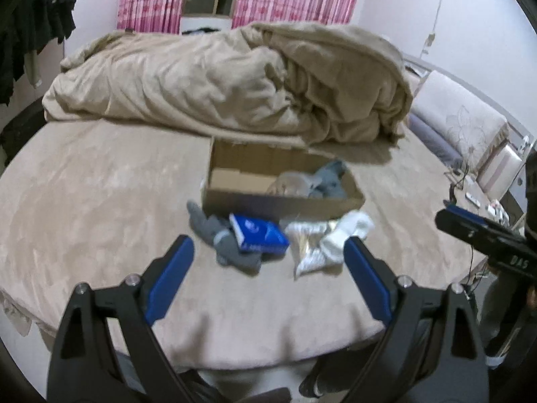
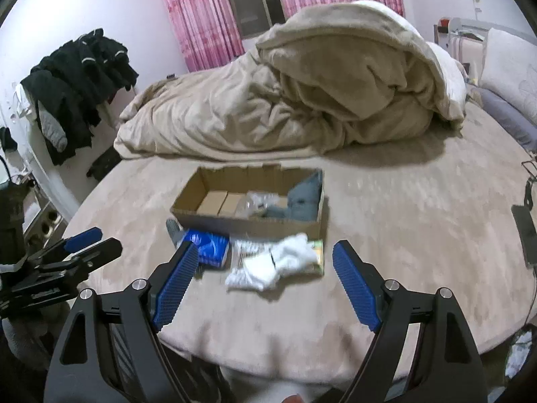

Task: Organize objects
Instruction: 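Withdraw both tools from the box and open them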

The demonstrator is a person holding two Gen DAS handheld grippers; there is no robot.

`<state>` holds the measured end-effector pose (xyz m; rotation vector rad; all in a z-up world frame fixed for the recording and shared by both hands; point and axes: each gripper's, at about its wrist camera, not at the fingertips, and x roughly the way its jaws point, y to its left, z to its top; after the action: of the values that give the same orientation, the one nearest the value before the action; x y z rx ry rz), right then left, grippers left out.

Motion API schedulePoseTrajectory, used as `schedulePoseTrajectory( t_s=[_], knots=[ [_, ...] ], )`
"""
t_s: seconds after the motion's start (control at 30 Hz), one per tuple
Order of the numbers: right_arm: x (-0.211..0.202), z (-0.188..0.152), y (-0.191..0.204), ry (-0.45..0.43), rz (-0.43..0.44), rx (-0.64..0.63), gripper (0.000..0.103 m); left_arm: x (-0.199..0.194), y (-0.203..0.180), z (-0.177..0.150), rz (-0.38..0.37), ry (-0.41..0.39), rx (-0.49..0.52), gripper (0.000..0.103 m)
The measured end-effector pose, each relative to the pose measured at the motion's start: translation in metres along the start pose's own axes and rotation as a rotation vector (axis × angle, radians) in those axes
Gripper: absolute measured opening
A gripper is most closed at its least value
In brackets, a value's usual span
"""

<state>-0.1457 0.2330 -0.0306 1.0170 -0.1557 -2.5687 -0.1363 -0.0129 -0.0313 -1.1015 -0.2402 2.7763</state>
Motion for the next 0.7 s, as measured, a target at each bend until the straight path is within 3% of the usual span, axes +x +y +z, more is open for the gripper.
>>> schedulePoseTrajectory(
  t_s=[0.43, 0.7],
  knots=[
    [0.074, -0.026, -0.011, 0.130, -0.024, 0.026, 0.085, 0.083, 0.007, -0.015, 0.034, 0.104, 0.013, 0.092],
    [0.119, -0.024, -0.021, 0.189, -0.039, 0.062, 0.071, 0.127, 0.010, -0.002, 0.002, 0.126, -0.017, 0.092]
  ],
)
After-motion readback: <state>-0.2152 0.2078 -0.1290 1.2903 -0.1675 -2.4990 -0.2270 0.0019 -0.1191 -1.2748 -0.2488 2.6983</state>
